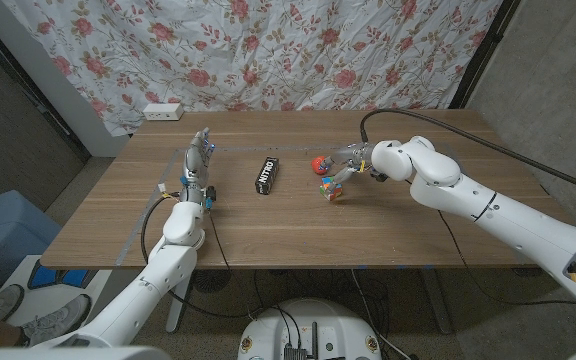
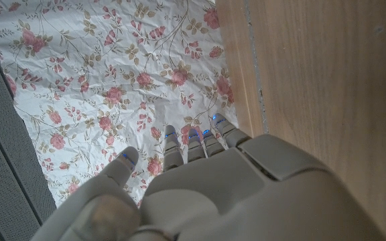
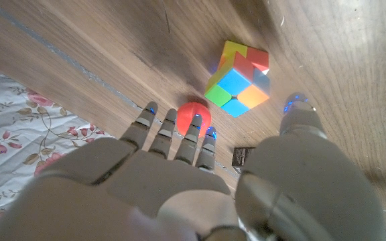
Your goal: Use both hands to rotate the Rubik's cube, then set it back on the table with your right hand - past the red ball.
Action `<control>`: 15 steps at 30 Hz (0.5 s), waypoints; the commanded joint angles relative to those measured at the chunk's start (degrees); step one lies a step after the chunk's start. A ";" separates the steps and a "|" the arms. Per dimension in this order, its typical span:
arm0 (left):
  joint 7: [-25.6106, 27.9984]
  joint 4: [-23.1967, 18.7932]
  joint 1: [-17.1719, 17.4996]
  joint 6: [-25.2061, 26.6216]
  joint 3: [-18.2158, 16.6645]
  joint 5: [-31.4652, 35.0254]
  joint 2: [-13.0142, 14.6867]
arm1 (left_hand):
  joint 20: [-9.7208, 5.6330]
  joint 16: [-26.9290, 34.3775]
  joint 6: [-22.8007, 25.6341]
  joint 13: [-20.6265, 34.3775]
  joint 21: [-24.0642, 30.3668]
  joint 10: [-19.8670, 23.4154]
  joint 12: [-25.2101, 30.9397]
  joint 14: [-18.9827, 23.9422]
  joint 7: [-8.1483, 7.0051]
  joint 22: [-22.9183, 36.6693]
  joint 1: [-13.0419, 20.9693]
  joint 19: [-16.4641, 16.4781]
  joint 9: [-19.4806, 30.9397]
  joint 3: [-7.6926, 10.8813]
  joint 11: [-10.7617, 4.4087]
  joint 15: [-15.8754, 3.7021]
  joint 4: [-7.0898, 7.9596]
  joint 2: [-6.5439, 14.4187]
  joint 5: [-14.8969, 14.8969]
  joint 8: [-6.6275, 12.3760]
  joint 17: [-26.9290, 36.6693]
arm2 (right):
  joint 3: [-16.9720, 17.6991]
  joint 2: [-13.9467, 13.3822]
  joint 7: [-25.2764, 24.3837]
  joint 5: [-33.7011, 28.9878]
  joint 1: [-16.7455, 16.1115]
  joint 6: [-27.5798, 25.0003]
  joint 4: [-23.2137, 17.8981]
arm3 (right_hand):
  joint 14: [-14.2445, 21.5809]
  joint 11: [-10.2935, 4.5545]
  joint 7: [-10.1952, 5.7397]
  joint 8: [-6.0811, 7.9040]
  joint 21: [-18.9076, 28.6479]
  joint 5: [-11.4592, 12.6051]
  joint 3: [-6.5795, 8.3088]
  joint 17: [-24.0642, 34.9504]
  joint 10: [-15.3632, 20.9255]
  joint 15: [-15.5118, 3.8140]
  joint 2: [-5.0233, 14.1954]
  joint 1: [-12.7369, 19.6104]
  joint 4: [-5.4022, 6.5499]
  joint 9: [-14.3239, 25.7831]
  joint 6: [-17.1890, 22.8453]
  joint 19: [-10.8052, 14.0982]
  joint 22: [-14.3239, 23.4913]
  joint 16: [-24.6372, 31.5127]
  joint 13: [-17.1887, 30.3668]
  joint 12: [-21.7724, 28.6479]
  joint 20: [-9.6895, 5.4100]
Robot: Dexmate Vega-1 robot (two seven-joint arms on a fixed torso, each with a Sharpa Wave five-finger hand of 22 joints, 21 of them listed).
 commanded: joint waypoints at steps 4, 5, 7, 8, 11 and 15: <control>-3.80 2.49 -2.37 0.32 0.21 -1.93 1.01 | 0.02 -0.06 0.48 0.11 0.14 0.38 0.26 0.26 0.13 0.04 0.02 0.36 0.16 0.48 -0.40 -0.26 0.09 4.56 0.01 0.20 0.14 | 1.45 -1.54 0.40 4.20 0.49 2.36 0.29 | -2.82 1.02 1.89 -0.61 0.13 0.54 -0.67 0.69 -2.14 1.90 0.61 -3.70 1.69 -0.08 -2.80 -1.60 0.25 -0.97 -0.50 0.26 0.07; -4.57 2.59 -2.59 0.68 0.33 -2.22 1.32 | 0.05 -0.06 0.47 0.11 0.12 0.40 0.25 0.29 0.15 0.04 0.03 0.36 0.16 0.48 -0.34 -0.29 0.08 4.56 0.01 0.19 0.14 | 1.87 -1.86 -0.08 4.87 0.40 2.88 0.32 | -3.09 1.42 1.96 -0.59 0.10 0.47 -0.76 0.74 -2.55 2.17 0.77 -4.15 1.88 -0.09 -2.95 -1.86 0.25 -1.06 -0.58 0.22 0.10; -5.62 3.09 -3.13 1.01 0.52 -2.49 1.66 | 0.03 -0.08 0.48 0.11 0.11 0.40 0.24 0.27 0.15 0.04 0.04 0.38 0.16 0.49 -0.30 -0.23 0.07 4.56 0.01 0.18 0.14 | 2.69 -2.41 -0.85 6.17 0.22 3.61 0.42 | -3.41 1.72 2.27 -0.59 0.14 0.32 -0.92 0.82 -2.98 2.45 1.03 -4.92 2.22 -0.08 -3.20 -2.06 0.26 -1.16 -0.68 0.23 0.22; -5.94 3.62 -3.48 0.82 0.56 -2.60 1.55 | 0.03 -0.08 0.48 0.11 0.11 0.40 0.23 0.27 0.17 0.04 0.04 0.38 0.16 0.50 -0.30 -0.25 0.07 4.56 0.01 0.17 0.13 | 3.33 -2.64 -1.67 7.21 -0.14 3.95 0.56 | -3.73 1.78 2.28 -0.58 0.17 0.23 -1.01 0.86 -3.17 2.59 1.17 -5.31 2.40 -0.08 -3.30 -2.10 0.26 -1.27 -0.73 0.24 0.25; -6.96 5.36 -4.63 0.34 0.83 -2.83 1.14 | 0.04 -0.08 0.54 0.11 0.10 0.39 0.22 0.30 0.14 0.04 0.05 0.39 0.16 0.50 -0.33 -0.23 0.06 4.55 0.01 0.18 0.13 | 4.78 -3.34 -3.95 9.72 -1.02 5.04 1.17 | -3.90 1.92 2.42 -0.55 0.22 0.07 -1.17 0.92 -3.35 2.70 1.40 -6.04 2.75 -0.07 -3.40 -2.15 0.27 -1.32 -0.82 0.31 0.24; -8.16 7.74 -6.16 -0.88 1.26 -2.81 0.39 | 0.04 -0.09 0.54 0.11 0.09 0.38 0.19 0.35 0.15 0.04 0.06 0.47 0.17 0.52 -0.40 -0.28 0.03 4.54 0.01 0.15 0.13 | 6.32 -4.33 -7.24 12.73 -1.86 7.69 2.53 | -5.13 1.72 2.64 -0.48 0.51 -0.71 -1.87 0.94 -5.21 2.74 2.20 -8.93 4.05 -0.07 -3.91 -1.92 0.28 -1.85 -1.34 0.13 0.03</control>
